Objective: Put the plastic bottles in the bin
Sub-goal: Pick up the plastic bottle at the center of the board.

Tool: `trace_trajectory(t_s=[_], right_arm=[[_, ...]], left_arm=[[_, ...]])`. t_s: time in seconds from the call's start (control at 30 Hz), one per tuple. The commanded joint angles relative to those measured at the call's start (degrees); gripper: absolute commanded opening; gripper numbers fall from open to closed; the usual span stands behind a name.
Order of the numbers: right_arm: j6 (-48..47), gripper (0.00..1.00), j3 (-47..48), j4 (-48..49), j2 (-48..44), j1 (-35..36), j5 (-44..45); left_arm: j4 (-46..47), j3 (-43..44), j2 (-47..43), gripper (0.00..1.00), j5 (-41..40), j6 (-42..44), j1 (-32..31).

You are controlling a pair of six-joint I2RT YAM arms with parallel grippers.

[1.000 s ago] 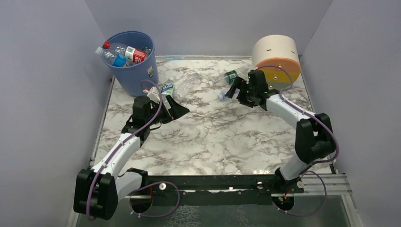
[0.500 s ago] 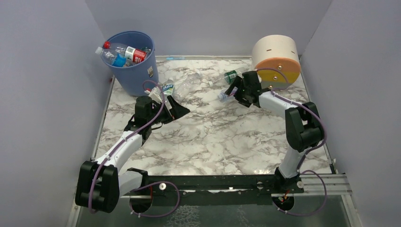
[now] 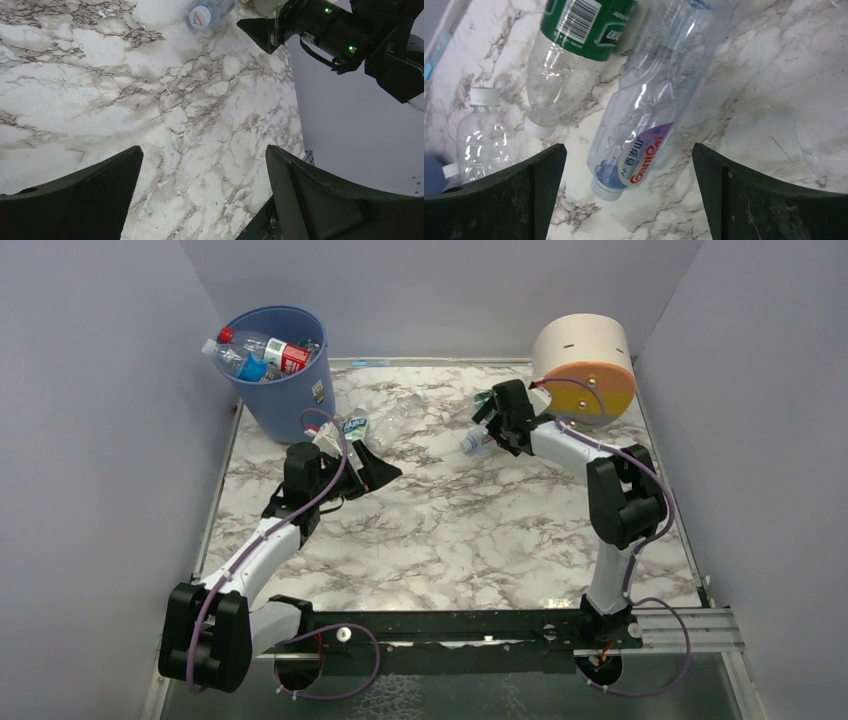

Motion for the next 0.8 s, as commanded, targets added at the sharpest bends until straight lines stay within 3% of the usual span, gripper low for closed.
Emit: trace_trajectory(t_s=[0.0, 0.6, 0.77], right_arm=[[4.1, 1.00, 5.2, -4.4, 3.0, 1.6, 7.8], [5.7, 0.94, 10.3, -8.3, 9.5, 3.8, 9.2], [3.8, 0.93, 12.0, -9.1, 10.2, 3.8, 13.5]], left_arm=[[1.9, -0.5, -2.4, 0.99, 0.6, -0.3, -0.2], [1.2, -0.4, -5.3, 0.98, 0.3, -0.4, -0.2], [0.1, -0.2, -6.4, 0.97, -0.1, -0.2, -0.2]])
